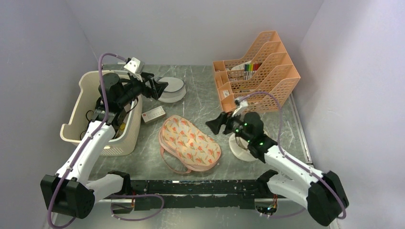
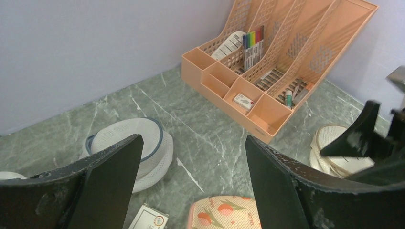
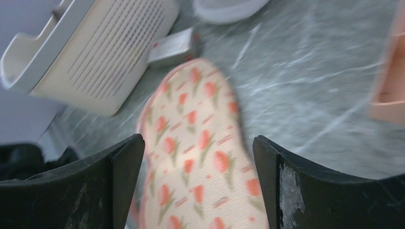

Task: Unzip the laundry bag and remove the bra

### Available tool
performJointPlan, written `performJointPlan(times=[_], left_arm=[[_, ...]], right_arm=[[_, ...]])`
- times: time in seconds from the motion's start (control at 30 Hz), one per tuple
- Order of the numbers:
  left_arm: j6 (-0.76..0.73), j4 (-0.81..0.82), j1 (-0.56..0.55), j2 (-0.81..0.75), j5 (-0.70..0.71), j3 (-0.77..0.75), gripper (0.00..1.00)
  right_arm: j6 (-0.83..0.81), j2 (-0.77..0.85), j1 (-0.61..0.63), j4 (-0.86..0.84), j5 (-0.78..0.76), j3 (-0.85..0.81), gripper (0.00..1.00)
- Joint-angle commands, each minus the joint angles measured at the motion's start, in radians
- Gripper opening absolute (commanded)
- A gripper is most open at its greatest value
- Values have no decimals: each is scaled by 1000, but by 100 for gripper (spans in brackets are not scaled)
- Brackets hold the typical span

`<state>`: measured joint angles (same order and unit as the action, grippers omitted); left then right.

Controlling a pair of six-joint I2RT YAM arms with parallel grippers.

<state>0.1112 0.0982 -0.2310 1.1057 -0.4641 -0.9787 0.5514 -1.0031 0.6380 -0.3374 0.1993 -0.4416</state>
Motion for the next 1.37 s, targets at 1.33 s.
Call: performJointPlan(times=[1.33], left_arm=[[-99,110,2,-609,618,168,89]], right_arm=[[-282,613,-386,643,-417,-588,100]])
